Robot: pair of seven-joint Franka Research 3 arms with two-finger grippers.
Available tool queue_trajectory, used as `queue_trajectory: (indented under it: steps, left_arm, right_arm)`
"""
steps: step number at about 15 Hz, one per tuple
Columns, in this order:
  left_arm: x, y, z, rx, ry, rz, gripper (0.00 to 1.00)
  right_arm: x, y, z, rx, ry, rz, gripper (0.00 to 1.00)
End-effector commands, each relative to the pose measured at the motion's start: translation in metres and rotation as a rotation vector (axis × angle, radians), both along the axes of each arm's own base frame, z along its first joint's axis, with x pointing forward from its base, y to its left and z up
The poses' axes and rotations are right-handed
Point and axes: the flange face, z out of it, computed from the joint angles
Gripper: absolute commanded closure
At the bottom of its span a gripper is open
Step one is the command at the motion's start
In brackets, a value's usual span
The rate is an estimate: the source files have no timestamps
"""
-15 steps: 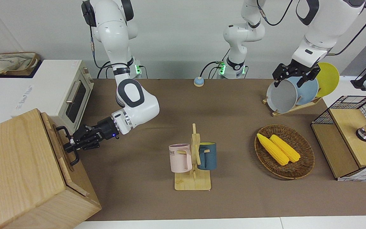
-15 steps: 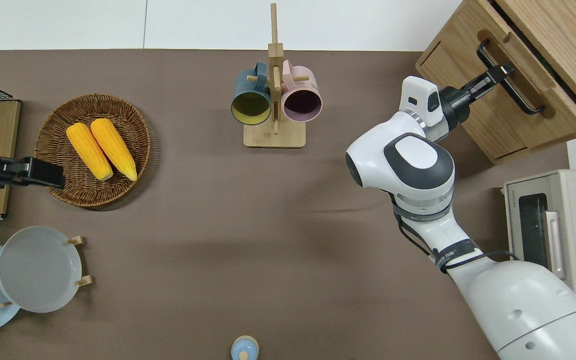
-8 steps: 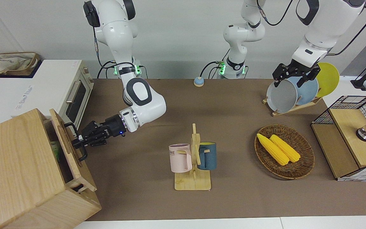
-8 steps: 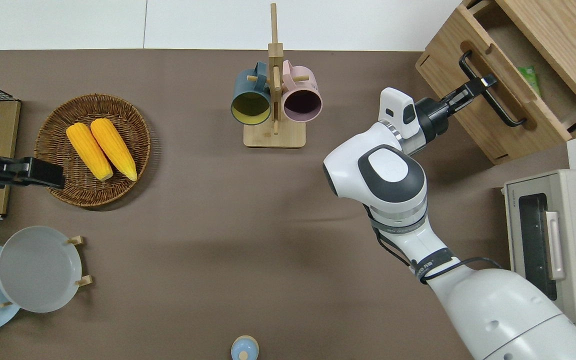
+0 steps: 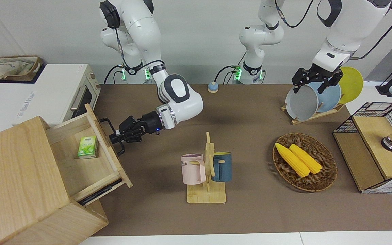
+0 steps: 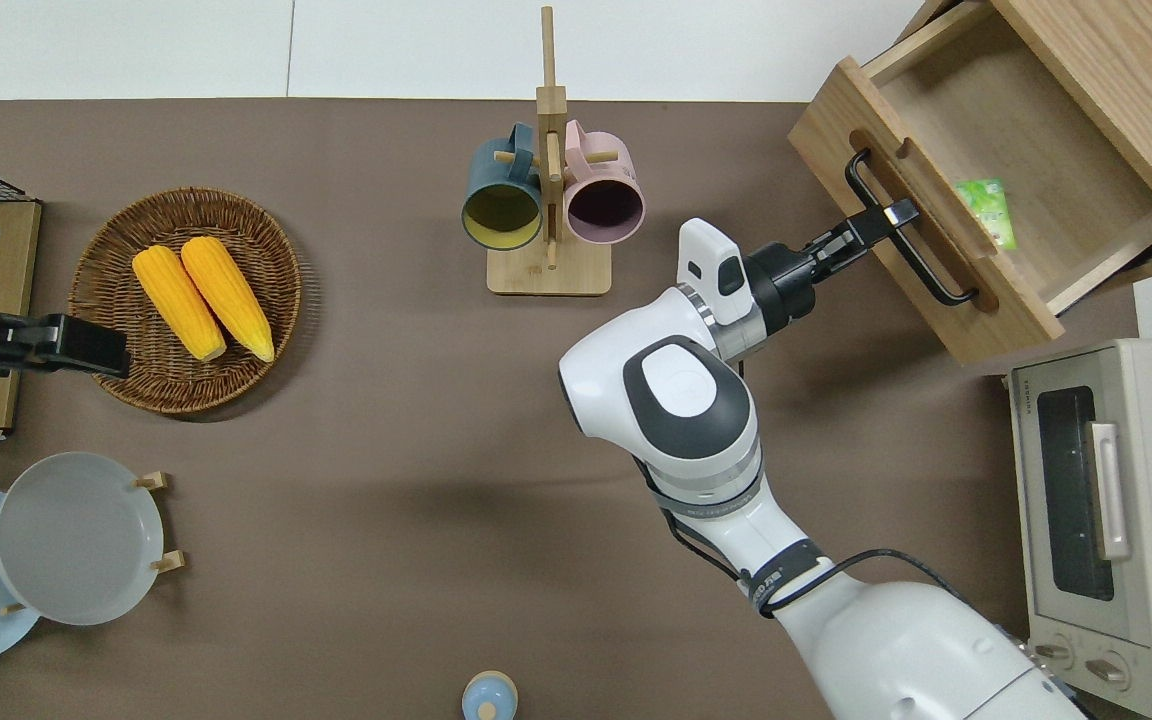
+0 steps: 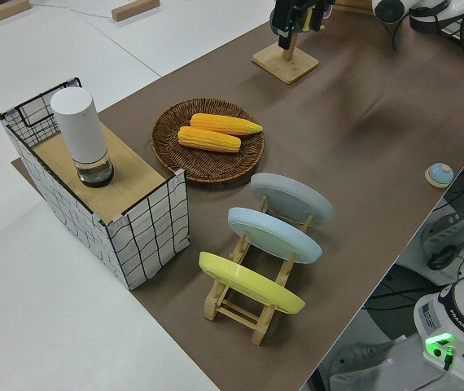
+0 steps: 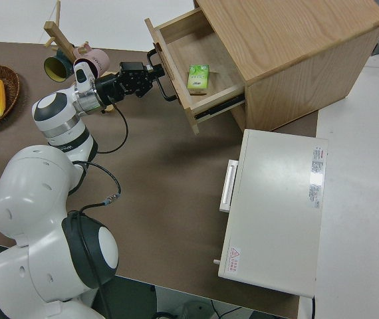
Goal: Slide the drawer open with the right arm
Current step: 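Pull the handle with the right gripper toward the robot, sliding the drawer out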
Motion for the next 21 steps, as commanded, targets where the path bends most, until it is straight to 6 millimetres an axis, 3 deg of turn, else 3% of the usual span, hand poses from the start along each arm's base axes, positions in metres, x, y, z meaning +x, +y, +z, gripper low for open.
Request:
queue_trajectory:
  steps: [1, 8, 10, 17, 20, 21]
  left_arm:
    - [-0.003, -0.002, 0.006, 0.019, 0.003, 0.005, 0.01]
    - [-0.003, -0.002, 0.006, 0.019, 0.003, 0.005, 0.01]
    - [-0.003, -0.002, 0.006, 0.019, 0.003, 0.005, 0.01]
    - [-0.003, -0.002, 0.006, 0.019, 0.003, 0.005, 0.01]
    - [-0.003, -0.002, 0.006, 0.019, 0.003, 0.005, 0.01]
    - [-0.003, -0.002, 0.006, 0.019, 0.003, 0.005, 0.01]
  right_arm:
    - [-0.021, 0.045, -0.009, 0.044, 0.059, 0.025, 1.0]
    - [-0.056, 0.092, -0.011, 0.057, 0.075, 0.025, 1.0]
    - [-0.059, 0.102, -0.001, 0.069, 0.061, 0.025, 1.0]
    - [-0.067, 0.112, -0.004, 0.077, 0.069, 0.028, 0.994]
    - [-0.066, 0.112, -0.007, 0.076, 0.063, 0.028, 0.609]
    - [-0.066, 0.112, -0.007, 0.076, 0.06, 0.029, 0.363]
